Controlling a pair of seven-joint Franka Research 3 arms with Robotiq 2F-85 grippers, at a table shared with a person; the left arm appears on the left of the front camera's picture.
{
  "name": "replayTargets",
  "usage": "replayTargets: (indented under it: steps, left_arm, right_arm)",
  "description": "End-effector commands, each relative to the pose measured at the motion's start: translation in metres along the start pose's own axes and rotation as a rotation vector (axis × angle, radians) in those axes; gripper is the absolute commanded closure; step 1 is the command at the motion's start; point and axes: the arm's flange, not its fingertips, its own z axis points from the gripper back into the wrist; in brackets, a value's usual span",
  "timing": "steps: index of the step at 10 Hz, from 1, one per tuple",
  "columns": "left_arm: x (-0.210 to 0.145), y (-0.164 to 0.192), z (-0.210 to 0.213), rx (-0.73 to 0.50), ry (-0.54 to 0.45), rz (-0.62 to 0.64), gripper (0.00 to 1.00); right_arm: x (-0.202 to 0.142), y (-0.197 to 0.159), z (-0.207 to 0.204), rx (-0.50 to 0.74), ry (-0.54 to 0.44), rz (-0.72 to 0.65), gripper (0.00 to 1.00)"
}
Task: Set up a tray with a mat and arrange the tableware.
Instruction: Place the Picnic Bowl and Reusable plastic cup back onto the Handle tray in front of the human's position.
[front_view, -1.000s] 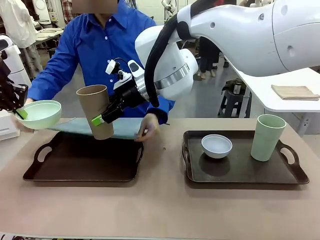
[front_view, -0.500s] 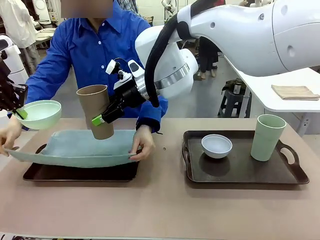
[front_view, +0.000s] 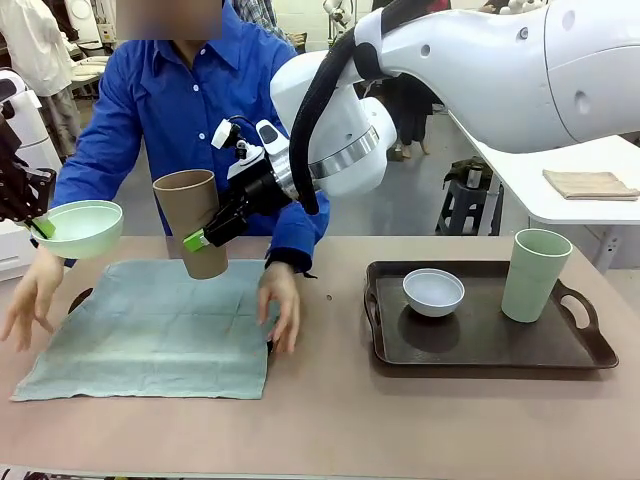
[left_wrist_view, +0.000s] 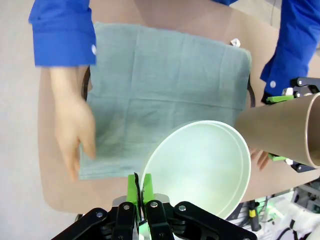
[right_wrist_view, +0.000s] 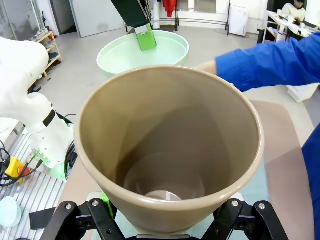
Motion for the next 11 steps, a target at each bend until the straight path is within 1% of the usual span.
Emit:
replayTargets:
  steps: [1,11]
  left_arm:
    - [0.001,0.0001,0.0005,0.0,-0.009,0.0,1.0]
    - [0.001,0.0001,0.0005,0.0,-0.009,0.0,1.0]
  right_arm:
    - [0.0009,0.0008,0.0001,0.003,-0.022,-0.005,0.24]
    - [0.0009,0.0008,0.0001,0.003,-0.022,-0.005,0.24]
